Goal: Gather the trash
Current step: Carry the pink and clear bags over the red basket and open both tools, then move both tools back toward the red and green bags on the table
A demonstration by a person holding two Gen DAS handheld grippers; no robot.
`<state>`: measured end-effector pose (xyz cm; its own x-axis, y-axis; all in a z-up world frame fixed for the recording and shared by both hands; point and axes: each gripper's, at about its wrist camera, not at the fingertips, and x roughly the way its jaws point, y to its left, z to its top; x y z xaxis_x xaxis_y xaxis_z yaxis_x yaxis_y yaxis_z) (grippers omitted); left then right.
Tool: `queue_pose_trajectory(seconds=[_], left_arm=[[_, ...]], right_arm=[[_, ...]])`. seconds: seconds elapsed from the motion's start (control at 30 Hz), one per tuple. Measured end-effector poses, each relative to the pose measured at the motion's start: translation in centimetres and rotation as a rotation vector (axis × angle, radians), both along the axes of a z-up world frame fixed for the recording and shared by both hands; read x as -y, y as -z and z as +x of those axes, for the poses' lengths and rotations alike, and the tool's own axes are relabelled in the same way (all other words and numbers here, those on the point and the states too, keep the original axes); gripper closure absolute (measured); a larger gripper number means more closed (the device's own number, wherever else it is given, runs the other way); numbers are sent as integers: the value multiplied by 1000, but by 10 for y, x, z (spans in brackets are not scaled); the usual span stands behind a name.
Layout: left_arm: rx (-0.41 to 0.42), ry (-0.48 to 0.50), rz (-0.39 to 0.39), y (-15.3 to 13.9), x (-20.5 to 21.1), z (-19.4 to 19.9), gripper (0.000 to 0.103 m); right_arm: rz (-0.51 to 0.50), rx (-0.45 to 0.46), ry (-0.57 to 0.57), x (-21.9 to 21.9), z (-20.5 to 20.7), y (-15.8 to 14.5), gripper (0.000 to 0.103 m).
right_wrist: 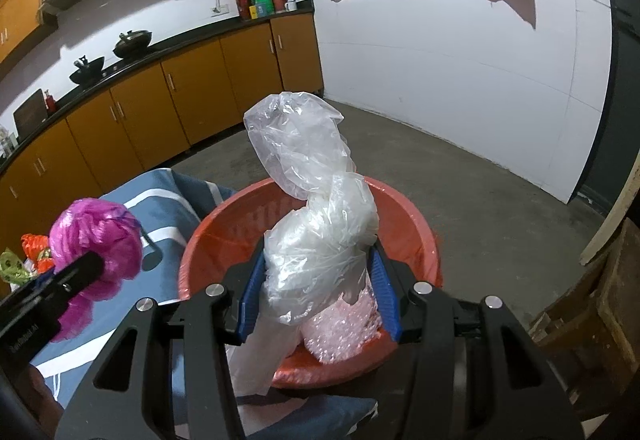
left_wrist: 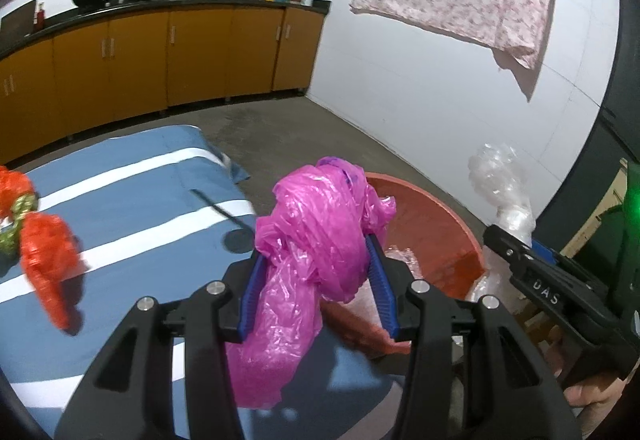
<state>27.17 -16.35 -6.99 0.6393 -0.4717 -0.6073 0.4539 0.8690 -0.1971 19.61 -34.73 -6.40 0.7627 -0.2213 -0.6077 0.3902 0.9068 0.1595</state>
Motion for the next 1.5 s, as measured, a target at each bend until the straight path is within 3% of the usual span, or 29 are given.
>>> queue_pose_trajectory(seconds=[0.43, 0.57, 0.7, 0.93, 1.2, 1.5], left_arm=[[-44, 83, -9, 19, 54, 32, 53], [-52, 81, -10, 24, 55, 38, 45], [-76, 59, -18, 30, 50, 44, 38], [-56, -18, -8, 30, 18, 38, 22], [31, -123, 67, 21, -35, 12, 15], [83, -365, 137, 15, -149, -12, 13]], right_arm=[[1, 18, 21, 26, 19, 5, 54], [22, 53, 34, 33, 18, 2, 40], [21, 47, 38, 32, 15, 7, 38], [21, 34, 57, 27, 11, 12, 14], [15, 20, 23, 4, 15, 12, 12], [-75, 29, -153, -82, 36, 0, 9]])
